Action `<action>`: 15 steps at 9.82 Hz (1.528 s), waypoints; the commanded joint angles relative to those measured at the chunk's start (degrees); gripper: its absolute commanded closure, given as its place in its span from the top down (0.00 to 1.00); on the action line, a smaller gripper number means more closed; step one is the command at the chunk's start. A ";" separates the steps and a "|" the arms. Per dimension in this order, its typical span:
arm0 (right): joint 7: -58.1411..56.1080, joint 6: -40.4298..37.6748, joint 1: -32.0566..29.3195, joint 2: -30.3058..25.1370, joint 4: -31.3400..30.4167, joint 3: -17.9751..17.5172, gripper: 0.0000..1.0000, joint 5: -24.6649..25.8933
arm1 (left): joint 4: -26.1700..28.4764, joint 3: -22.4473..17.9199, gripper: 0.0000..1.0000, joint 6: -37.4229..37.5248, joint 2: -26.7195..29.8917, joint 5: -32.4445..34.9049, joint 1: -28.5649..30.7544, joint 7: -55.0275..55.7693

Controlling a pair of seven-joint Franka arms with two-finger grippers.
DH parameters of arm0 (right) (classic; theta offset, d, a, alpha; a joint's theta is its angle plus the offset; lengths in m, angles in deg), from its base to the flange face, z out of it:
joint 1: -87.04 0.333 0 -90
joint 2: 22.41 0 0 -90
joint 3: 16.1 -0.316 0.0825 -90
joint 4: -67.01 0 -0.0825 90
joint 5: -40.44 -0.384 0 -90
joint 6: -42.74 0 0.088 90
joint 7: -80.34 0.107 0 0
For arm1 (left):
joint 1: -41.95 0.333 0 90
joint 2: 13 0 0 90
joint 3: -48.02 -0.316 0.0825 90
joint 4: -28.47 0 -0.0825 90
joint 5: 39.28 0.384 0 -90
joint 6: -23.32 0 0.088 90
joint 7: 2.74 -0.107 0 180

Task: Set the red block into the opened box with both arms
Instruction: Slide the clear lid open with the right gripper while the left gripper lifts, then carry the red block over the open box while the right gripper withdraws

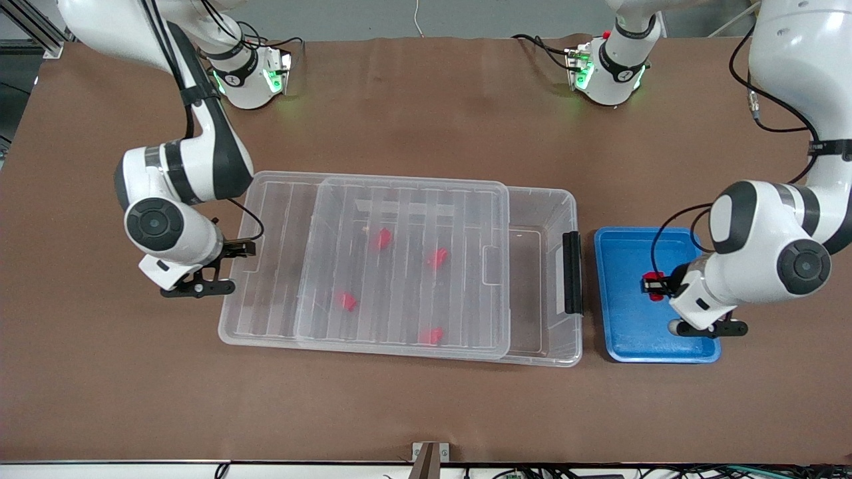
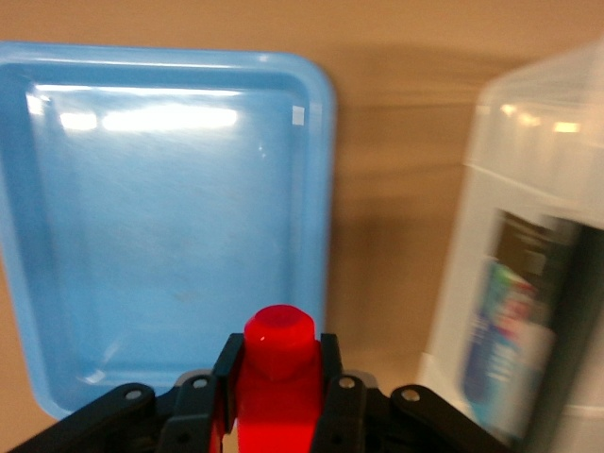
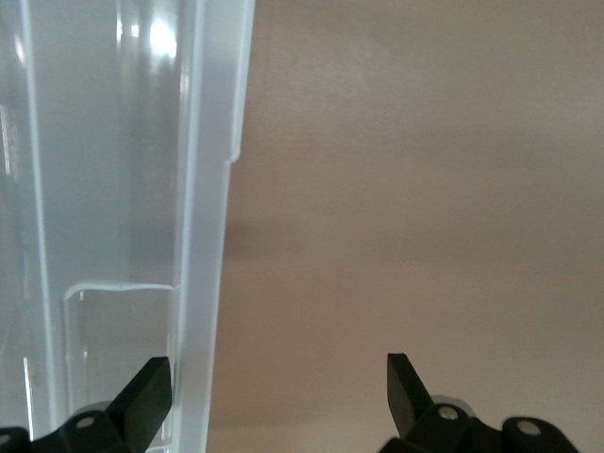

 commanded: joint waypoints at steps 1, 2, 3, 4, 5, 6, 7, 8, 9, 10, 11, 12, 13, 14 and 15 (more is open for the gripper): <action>-3.68 -0.09 -3.52 -1.96 -1.44 -0.77 1.00 1.07 | 1.04 2.45 0.00 1.71 -0.21 0.96 -5.18 9.73; -3.68 -0.09 -3.54 -1.96 -1.26 -0.77 1.00 1.07 | 0.70 2.55 0.00 1.72 -0.21 0.96 -8.87 14.56; -3.60 -0.18 -3.54 -2.05 -1.09 -0.77 1.00 0.81 | 0.08 2.55 0.00 1.72 -0.64 0.96 -11.86 17.22; -2.90 -1.13 -3.36 -2.74 0.65 -0.86 1.00 0.37 | 0.25 2.55 0.00 1.11 -1.69 0.96 -14.16 18.38; -2.89 -3.84 -3.36 -3.53 3.72 -1.03 1.00 -0.33 | 0.51 2.38 0.00 -0.73 -3.35 0.96 -16.27 19.26; -2.89 -7.70 -3.71 -4.41 7.40 -0.77 1.00 -2.68 | 1.65 2.20 0.00 -3.70 -4.41 1.57 -17.94 21.18; -3.24 -13.30 -4.49 -5.46 11.27 -0.68 1.00 -4.97 | 2.79 2.37 0.00 -6.34 -5.56 5.14 -19.18 24.07; -3.50 -18.49 -5.98 -7.21 12.87 -0.77 1.00 -5.77 | 3.41 2.46 0.00 -7.76 -6.87 8.05 -19.62 25.76; -3.59 -20.46 -7.30 -10.28 12.98 -0.68 1.00 -6.48 | 3.77 2.46 0.00 -9.26 -8.02 8.25 -19.45 25.95; -3.59 -21.96 -8.27 -11.96 13.06 -0.77 1.00 -6.83 | 4.55 2.46 0.00 -11.62 -8.99 8.25 -19.45 25.95; -3.51 -22.84 -8.37 -14.07 13.06 -0.60 1.00 -7.36 | 5.69 2.29 0.00 -13.91 -9.69 8.43 -19.02 25.78; -3.51 -22.94 -8.54 -15.83 13.06 -0.51 1.00 -7.36 | 5.79 2.37 0.00 -15.32 -10.66 8.60 -18.58 25.69; -3.51 -22.68 -9.68 -16.11 13.24 -0.60 1.00 -7.36 | 5.79 2.38 0.00 -16.90 -11.45 8.61 -19.10 25.69; -3.51 -22.68 -10.04 -16.46 13.24 -0.51 1.00 -7.36 | 5.79 2.29 0.00 -17.96 -12.67 8.69 -19.19 25.60; -3.59 -22.68 -10.21 -16.55 13.33 -0.60 1.00 -7.28 | 5.79 2.20 0.01 -19.19 -13.56 10.00 -19.02 25.51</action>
